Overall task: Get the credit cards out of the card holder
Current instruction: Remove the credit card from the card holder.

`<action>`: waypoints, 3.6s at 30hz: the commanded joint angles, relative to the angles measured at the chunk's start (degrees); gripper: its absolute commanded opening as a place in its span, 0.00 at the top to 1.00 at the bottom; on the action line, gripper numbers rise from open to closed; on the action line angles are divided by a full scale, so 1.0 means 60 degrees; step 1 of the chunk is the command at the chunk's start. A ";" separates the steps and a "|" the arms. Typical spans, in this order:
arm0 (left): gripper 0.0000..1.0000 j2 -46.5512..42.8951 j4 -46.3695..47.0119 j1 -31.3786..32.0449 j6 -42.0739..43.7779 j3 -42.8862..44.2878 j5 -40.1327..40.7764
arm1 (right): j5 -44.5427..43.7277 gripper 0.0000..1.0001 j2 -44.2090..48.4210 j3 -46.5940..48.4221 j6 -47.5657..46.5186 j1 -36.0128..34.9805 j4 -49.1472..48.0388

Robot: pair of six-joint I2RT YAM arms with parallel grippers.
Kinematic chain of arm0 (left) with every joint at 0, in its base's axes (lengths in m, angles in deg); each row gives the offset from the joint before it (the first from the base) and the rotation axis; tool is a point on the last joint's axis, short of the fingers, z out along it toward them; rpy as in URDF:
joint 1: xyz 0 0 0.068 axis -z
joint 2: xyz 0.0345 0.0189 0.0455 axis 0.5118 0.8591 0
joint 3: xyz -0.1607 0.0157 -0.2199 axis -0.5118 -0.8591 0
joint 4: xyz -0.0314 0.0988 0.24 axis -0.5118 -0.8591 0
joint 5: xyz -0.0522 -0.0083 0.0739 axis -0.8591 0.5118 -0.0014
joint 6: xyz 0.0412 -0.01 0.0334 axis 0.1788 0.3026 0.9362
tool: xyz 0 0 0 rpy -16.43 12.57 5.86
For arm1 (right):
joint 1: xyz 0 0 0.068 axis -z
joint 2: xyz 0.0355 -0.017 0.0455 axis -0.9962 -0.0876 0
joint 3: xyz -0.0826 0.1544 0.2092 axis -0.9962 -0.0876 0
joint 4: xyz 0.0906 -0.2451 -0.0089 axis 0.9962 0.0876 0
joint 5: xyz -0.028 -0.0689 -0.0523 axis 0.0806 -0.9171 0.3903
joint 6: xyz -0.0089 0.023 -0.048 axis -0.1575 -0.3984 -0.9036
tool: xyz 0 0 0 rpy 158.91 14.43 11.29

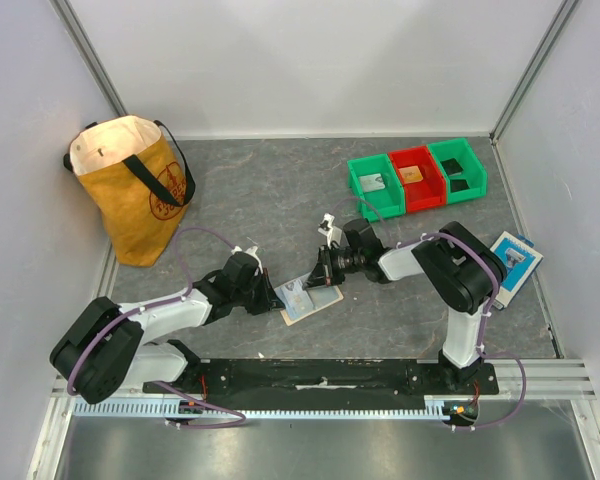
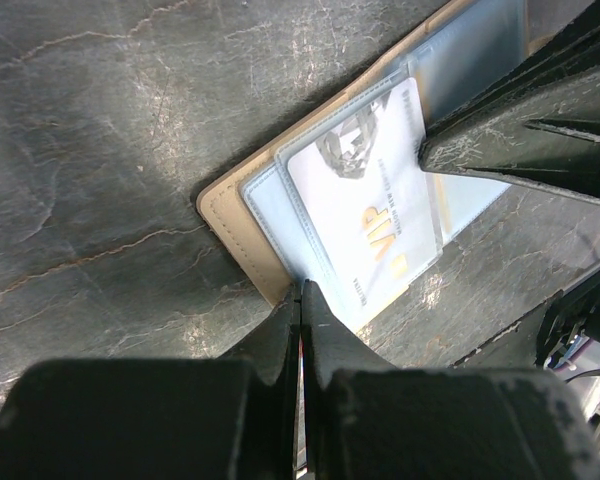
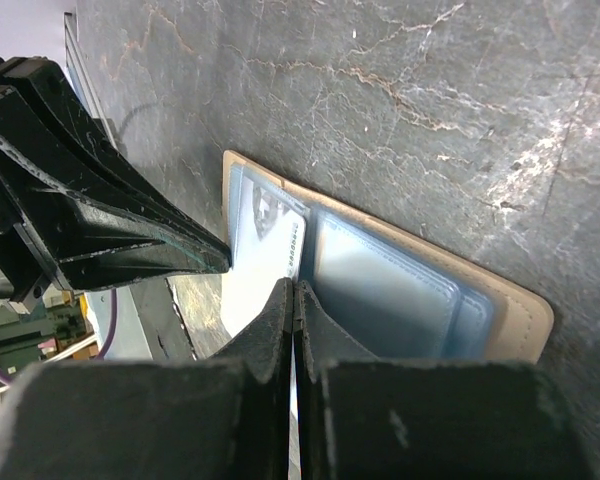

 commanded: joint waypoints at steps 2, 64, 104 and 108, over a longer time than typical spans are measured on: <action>0.98 0.0138 -0.0529 -0.0027 0.0219 -0.0089 0.0190 | -0.0217 1.00 0.0407 0.0308 -0.0466 0.0136 0.0353; 0.98 0.0563 -0.0017 -0.0100 0.0028 -0.0132 -0.0074 | 0.0984 0.85 0.0129 -0.0351 -0.0320 0.0077 -0.0276; 0.98 0.0314 -0.0061 -0.0100 0.0043 -0.0205 -0.0117 | 0.1278 1.00 0.0260 -0.0146 -0.1051 0.0501 0.0601; 0.98 0.0255 -0.0119 -0.0115 0.0072 -0.0206 -0.0074 | 0.1103 1.00 0.0524 0.0044 -0.1578 0.0663 0.1450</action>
